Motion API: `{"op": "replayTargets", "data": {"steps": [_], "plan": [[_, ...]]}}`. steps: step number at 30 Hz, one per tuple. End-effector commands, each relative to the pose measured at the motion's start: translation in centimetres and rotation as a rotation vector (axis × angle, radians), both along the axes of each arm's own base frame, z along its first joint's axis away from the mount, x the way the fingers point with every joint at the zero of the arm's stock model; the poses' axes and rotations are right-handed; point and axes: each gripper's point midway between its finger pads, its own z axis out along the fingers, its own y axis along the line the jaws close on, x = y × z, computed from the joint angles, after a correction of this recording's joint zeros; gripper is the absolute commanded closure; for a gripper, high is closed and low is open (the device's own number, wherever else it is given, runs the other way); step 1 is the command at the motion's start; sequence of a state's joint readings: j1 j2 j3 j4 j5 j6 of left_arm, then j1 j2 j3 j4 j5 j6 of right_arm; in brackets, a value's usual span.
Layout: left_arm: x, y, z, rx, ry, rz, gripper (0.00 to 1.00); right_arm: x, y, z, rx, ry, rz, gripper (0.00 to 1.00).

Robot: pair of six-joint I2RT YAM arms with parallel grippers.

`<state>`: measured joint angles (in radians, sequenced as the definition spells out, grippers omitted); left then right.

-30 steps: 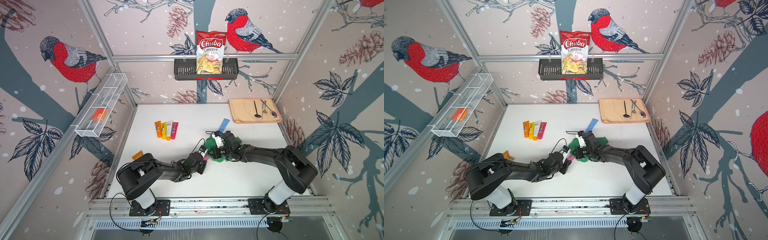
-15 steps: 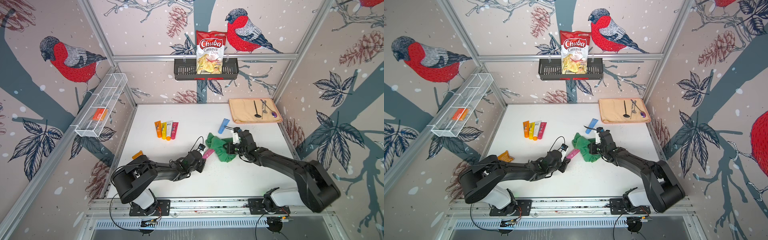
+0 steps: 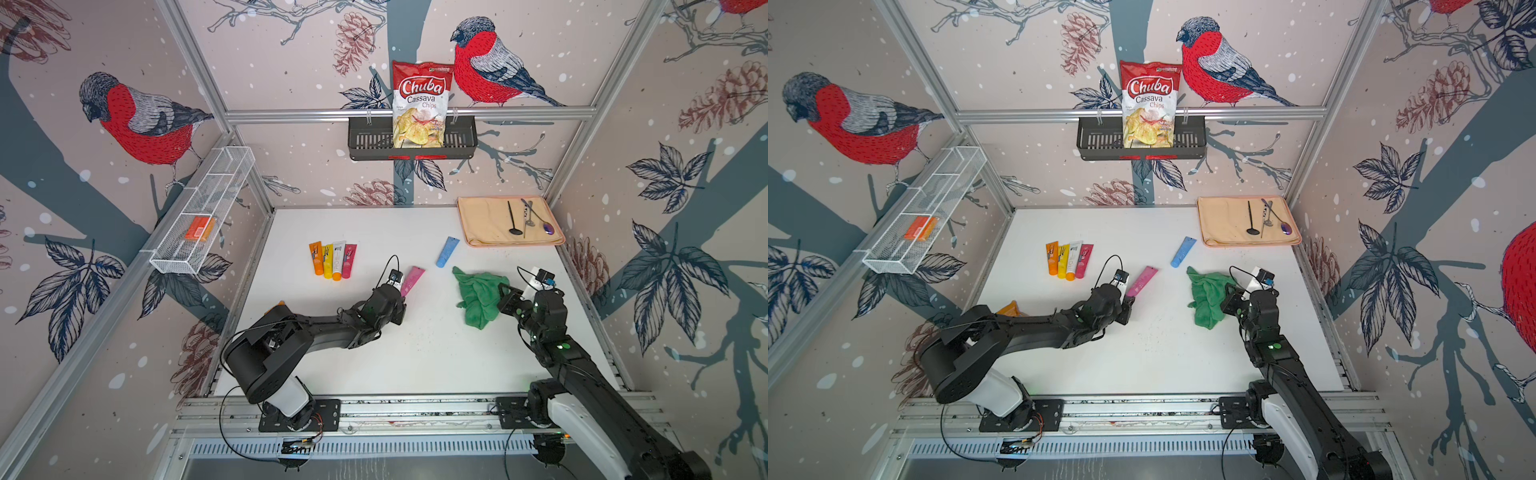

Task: Wipe the surface of the toothpaste tube
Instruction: Place the toothpaste at the center of the board.

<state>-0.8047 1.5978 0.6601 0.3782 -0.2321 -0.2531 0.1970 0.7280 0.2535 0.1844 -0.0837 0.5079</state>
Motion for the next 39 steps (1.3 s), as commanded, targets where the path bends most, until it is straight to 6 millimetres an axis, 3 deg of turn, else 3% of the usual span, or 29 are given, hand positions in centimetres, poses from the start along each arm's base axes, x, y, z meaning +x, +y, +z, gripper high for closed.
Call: {"op": "replayTargets", "data": {"steps": [1,7,15,21,31,34,37,39], "plan": [[3.5,-1.4,2.5,0.017,-0.112,0.017,0.9,0.6,0.1,0.8,0.066,-0.048,-0.001,1.0],[9.5,-6.1,3.9,0.045,-0.163,-0.024,0.9,0.8,1.4,-1.3,0.107,-0.001,0.068,1.0],[15.5,-9.5,1.8,0.085,-0.099,-0.06,0.89,0.9,1.9,-1.5,0.124,0.008,0.099,1.0],[17.1,-11.4,0.1,0.075,-0.055,-0.096,0.89,0.6,2.4,-1.3,0.147,-0.012,0.125,1.0],[17.3,-12.5,-3.6,0.06,0.047,-0.113,0.84,0.5,2.9,-1.3,0.17,-0.016,0.155,1.0],[17.1,-12.4,-3.8,0.06,0.059,-0.112,0.74,0.5,3.0,-1.3,0.173,-0.015,0.159,1.0],[16.9,-12.3,-3.3,0.054,0.059,-0.116,0.45,0.5,3.0,-1.2,0.173,-0.017,0.159,1.0],[16.7,-12.4,-2.2,0.04,0.051,-0.122,0.34,0.5,3.1,-1.3,0.175,-0.015,0.163,1.0]]}}
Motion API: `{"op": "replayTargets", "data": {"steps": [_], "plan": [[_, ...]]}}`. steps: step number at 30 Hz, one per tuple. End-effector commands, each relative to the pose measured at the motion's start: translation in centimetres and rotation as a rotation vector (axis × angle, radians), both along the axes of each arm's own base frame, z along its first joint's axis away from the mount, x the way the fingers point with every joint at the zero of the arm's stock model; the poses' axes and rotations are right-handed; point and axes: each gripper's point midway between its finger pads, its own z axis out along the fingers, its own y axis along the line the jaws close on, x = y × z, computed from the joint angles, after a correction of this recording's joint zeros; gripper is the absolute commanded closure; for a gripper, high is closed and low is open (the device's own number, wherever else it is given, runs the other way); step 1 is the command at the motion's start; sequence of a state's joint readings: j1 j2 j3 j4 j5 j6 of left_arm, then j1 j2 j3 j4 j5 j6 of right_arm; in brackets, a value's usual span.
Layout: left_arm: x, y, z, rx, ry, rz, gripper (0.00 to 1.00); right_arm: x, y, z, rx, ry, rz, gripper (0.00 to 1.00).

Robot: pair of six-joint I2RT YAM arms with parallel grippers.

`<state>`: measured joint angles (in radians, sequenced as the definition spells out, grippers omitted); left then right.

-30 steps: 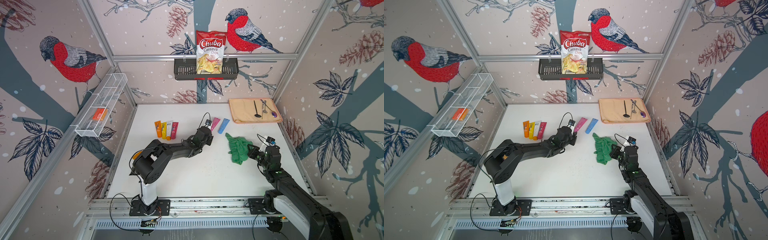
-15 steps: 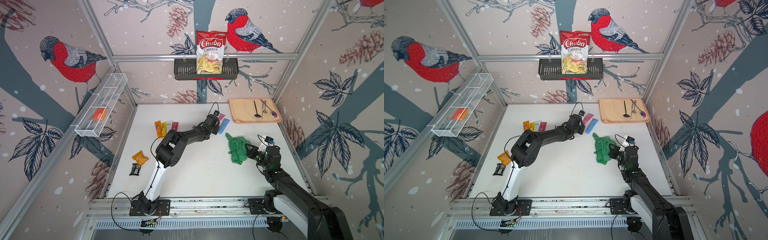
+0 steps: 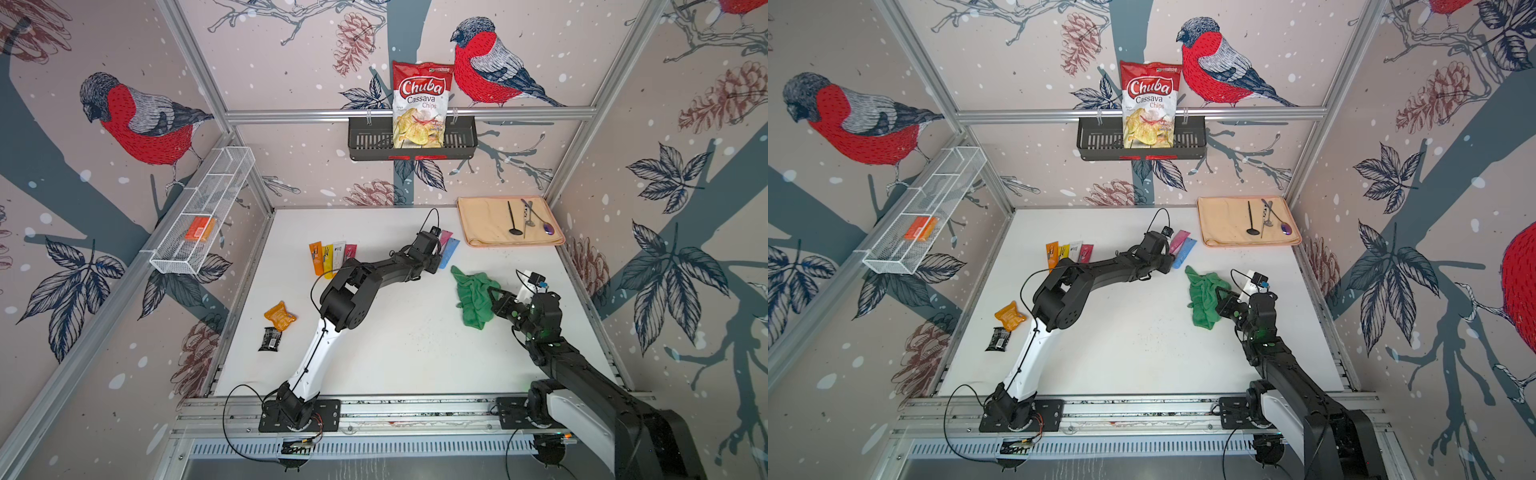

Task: Wipe the surface of the toothpaste tube
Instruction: Place the toothpaste at the center of the board, then move the toothpaste to the center of the board.

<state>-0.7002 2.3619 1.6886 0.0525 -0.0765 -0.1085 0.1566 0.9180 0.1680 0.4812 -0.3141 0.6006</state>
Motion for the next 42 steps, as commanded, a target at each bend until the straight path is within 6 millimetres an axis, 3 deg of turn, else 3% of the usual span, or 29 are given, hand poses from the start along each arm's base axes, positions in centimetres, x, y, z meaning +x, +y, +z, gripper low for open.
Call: {"op": "replayTargets", "data": {"steps": [1,7,12,20,26,35,42], "plan": [[-0.4,-0.2,2.2,-0.035,-0.006,-0.017,0.32,0.2,0.3,1.0,0.015,-0.042,0.017,1.0],[-1.1,2.1,7.8,-0.06,-0.061,0.04,0.28,0.2,0.6,0.9,0.018,-0.038,0.031,1.0],[-2.8,7.2,10.3,-0.009,-0.076,0.166,0.28,0.2,1.0,0.7,0.023,-0.029,0.051,1.0],[-6.1,17.5,8.8,0.098,-0.029,0.412,0.33,0.3,1.9,0.7,0.024,-0.025,0.087,1.0],[-7.3,24.2,9.6,0.117,-0.018,0.599,0.42,0.2,2.2,0.7,0.025,-0.023,0.097,1.0],[-7.4,29.3,7.0,0.167,0.05,0.69,0.42,0.1,2.4,0.6,0.026,-0.022,0.107,1.0],[-6.6,30.1,4.8,0.172,0.09,0.68,0.45,0.2,2.5,0.6,0.026,-0.019,0.109,1.0]]}}
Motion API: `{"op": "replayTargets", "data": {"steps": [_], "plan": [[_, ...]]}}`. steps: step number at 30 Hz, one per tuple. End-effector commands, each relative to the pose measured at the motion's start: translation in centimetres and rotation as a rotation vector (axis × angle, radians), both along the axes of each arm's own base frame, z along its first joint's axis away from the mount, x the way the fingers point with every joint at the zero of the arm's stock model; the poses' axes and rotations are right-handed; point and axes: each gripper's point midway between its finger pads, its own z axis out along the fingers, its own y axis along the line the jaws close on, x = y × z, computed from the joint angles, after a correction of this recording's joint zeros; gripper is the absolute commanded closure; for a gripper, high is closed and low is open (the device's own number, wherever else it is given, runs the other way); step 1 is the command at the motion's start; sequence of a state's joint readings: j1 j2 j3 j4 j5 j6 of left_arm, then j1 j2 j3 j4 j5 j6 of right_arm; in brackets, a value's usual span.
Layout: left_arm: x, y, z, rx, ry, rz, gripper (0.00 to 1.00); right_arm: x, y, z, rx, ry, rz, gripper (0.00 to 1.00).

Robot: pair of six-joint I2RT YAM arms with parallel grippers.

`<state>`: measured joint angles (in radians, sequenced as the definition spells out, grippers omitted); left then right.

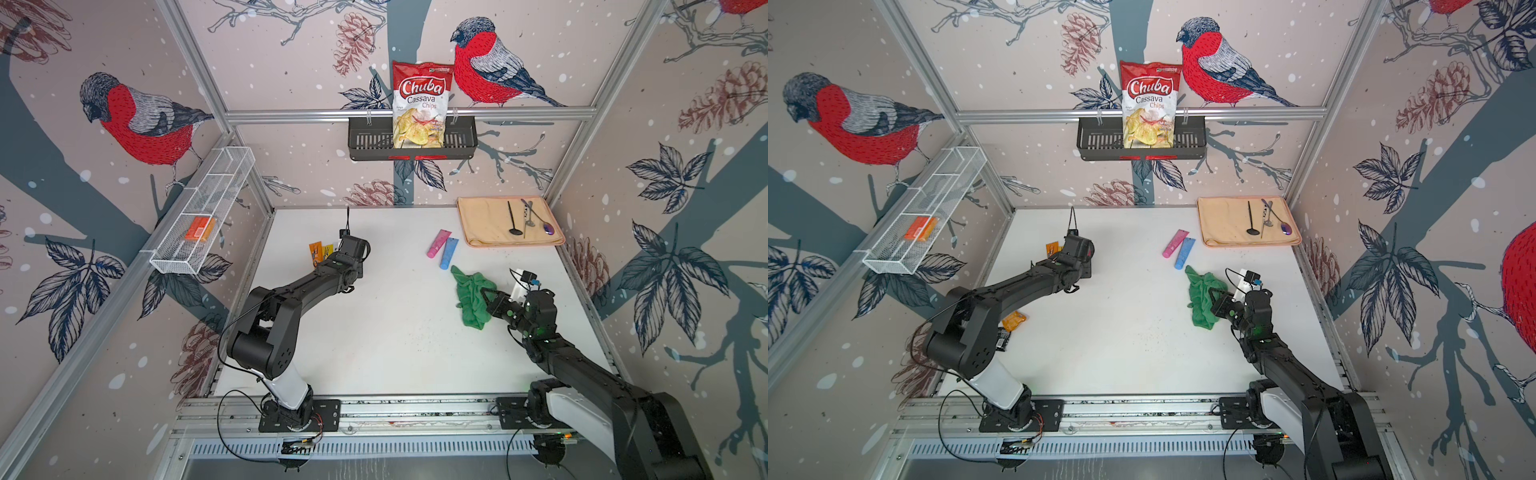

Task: Wipe the surface of the toothpaste tube
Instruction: Move the toothpaste to the center of the board.

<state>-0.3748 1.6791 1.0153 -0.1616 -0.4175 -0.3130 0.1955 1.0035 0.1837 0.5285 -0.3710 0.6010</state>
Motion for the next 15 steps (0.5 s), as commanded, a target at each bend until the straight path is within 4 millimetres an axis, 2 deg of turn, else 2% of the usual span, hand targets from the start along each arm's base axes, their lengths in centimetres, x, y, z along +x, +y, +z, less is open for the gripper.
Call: {"op": "replayTargets", "data": {"steps": [1,8,15], "plan": [[0.4,-0.3,-1.1,-0.01,0.018,-0.027,0.46,0.3,0.4,1.1,0.011,-0.041,0.017,1.0],[1.5,-0.7,-3.7,-0.017,0.061,-0.044,0.57,0.4,0.4,1.0,0.011,-0.037,0.02,1.0],[2.1,-0.7,-4.2,-0.014,0.073,-0.047,0.58,0.5,0.5,0.9,0.012,-0.032,0.025,1.0]]}}
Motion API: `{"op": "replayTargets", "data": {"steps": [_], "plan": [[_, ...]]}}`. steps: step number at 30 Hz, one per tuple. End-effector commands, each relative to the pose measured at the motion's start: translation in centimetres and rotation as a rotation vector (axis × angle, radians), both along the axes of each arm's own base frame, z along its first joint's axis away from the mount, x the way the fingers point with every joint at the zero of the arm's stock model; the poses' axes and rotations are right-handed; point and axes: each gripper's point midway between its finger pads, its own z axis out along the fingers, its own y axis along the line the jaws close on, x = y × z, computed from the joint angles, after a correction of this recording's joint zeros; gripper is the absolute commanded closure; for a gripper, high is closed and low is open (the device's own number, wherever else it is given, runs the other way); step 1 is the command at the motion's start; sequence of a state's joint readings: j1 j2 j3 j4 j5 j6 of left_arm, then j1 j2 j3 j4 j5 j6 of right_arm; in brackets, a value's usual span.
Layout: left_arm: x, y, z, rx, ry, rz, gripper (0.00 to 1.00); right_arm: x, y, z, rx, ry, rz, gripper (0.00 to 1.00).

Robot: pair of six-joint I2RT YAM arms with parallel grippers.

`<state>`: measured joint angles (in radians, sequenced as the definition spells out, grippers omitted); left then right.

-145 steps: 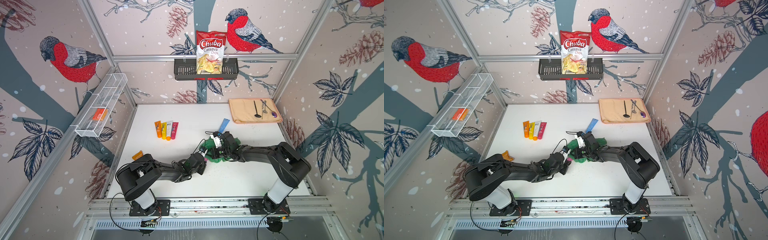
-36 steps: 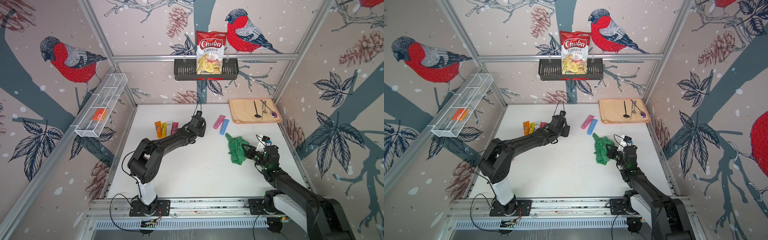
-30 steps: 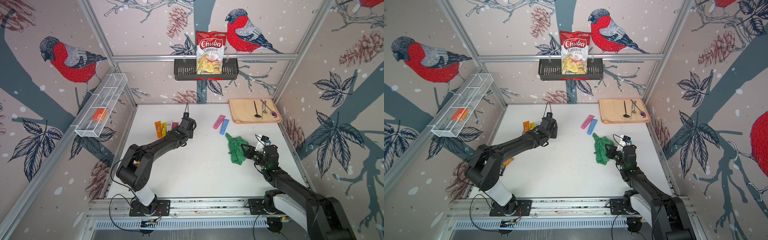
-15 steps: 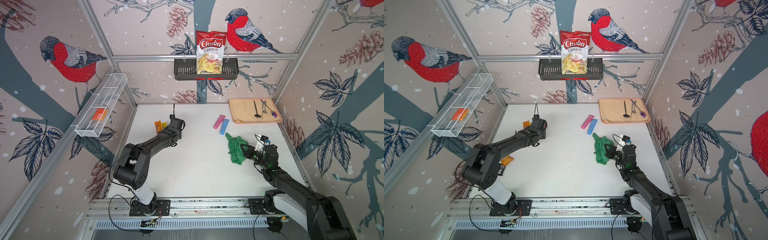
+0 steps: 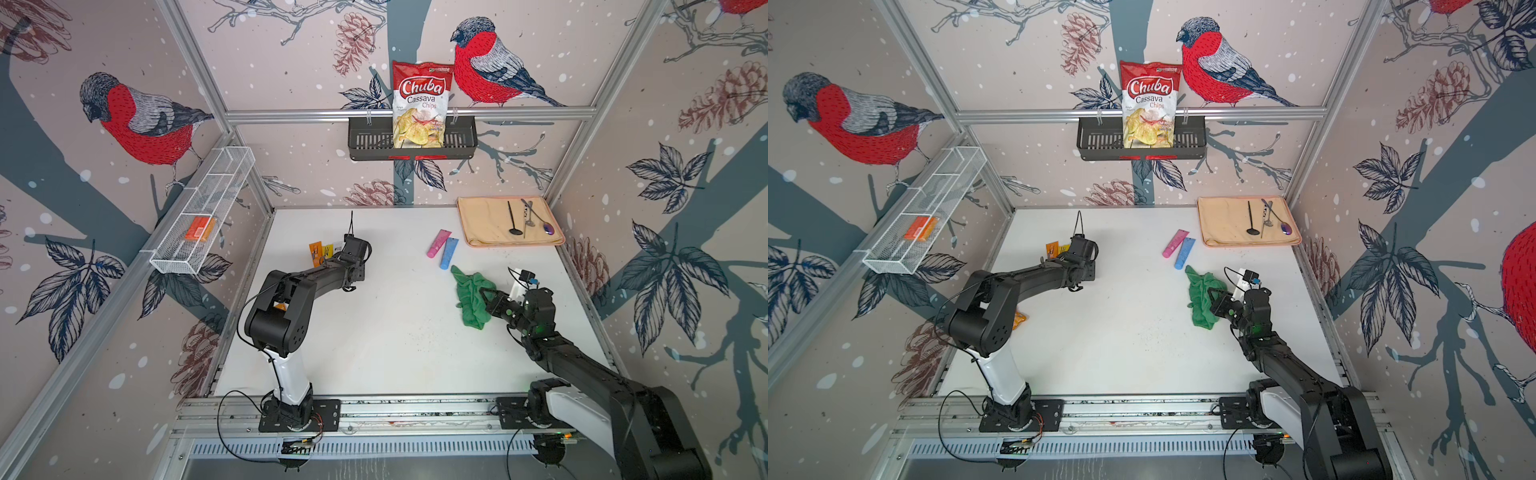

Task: Wipe the surface of the toothpaste tube
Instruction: Move the toothpaste to the center of the board.

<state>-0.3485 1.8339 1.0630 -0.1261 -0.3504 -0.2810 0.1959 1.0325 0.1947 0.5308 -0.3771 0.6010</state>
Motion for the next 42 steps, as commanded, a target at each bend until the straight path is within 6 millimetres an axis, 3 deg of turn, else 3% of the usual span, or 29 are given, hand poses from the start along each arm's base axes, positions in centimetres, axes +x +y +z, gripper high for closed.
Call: {"op": "replayTargets", "data": {"steps": [1,16,23,27,33,38,42], "plan": [[0.8,-0.3,0.2,-0.011,-0.015,-0.015,0.58,0.3,0.4,1.2,0.013,-0.047,0.019,1.0],[1.7,-1.2,-2.5,-0.036,0.086,-0.039,0.59,0.3,0.5,1.3,0.014,-0.049,0.024,1.0],[1.6,-1.3,-3.4,-0.049,0.126,-0.045,0.76,0.2,0.5,1.4,0.017,-0.053,0.026,1.0],[0.7,-2.5,-3.1,-0.062,0.12,-0.1,0.79,0.1,0.6,1.6,0.024,-0.057,0.032,1.0],[-3.3,-8.8,-1.8,-0.104,0.084,-0.309,0.8,-0.2,1.0,2.7,0.055,-0.075,0.057,1.0],[-9.8,-15.0,-1.2,-0.191,0.081,-0.534,0.8,-0.7,2.0,4.5,0.099,-0.095,0.12,1.0],[-14.4,-17.3,-1.3,-0.196,0.104,-0.669,0.8,-1.1,3.2,5.4,0.139,-0.105,0.176,1.0]]}}
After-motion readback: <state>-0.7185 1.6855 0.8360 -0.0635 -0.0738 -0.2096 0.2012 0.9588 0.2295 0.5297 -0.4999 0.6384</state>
